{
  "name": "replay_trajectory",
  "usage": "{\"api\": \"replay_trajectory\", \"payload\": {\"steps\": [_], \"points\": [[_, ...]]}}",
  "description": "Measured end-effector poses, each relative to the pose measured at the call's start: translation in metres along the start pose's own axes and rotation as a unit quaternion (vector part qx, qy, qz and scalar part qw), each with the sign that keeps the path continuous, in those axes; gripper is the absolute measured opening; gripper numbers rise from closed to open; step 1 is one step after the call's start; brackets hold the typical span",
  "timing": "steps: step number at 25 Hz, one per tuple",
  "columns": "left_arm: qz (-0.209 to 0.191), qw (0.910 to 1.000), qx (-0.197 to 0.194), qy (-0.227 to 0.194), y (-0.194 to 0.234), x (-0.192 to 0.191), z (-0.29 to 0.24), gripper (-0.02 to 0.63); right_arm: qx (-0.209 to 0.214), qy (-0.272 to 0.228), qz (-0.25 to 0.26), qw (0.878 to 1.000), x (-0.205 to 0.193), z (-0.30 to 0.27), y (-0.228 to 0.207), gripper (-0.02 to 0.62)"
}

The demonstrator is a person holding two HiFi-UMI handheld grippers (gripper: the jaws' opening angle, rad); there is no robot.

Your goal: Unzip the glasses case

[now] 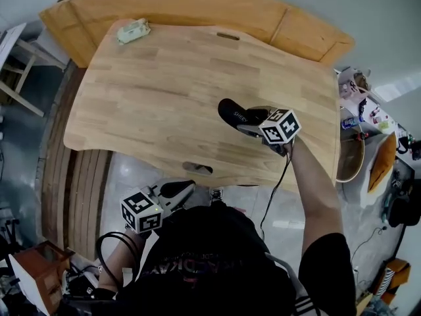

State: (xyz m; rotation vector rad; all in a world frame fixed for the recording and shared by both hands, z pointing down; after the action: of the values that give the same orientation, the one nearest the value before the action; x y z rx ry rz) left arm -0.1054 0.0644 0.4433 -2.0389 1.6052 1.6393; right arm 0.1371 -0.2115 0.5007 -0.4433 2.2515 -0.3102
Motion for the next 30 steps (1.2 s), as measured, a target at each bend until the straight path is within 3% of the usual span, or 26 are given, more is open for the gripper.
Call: {"api": "replay_trajectory", "payload": {"steps": [3,7,16,26,30], "points": [[0.012,0.9997,0.020,0.004,-0.004,0.000,-0.007,0.009,0.026,0.073,0.041,0.996,0.001,-0.017,-0.018,0.295],[0.035,0.9980,0.052,0.002,-0.005,0.000,-0.012,0.009,0.053,0.119,0.065,0.989,0.006,-0.035,-0.046,0.296],[0.082,0.9896,0.118,0.003,-0.011,-0.006,-0.019,0.009,0.106,0.139,0.081,0.981,0.019,-0.064,-0.094,0.298],[0.106,0.9843,0.141,0.010,-0.021,-0.002,-0.027,0.009,0.145,0.174,0.112,0.968,0.026,-0.080,-0.113,0.310],[0.105,0.9843,0.141,0.016,-0.025,-0.004,-0.029,0.009,0.148,0.156,0.117,0.970,0.030,-0.079,-0.114,0.316]]}}
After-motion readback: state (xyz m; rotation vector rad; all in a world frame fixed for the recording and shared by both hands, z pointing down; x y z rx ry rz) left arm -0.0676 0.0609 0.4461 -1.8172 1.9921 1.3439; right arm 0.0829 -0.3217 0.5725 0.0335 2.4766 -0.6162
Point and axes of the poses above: the fingertips, and each gripper's own axes: z backward along the fingers, y to its left, x out of its top, the point moved 10 cm from there along z, backward along the fingers, and after that the axes turned 9 degrees about x, right-handed, at the moved point
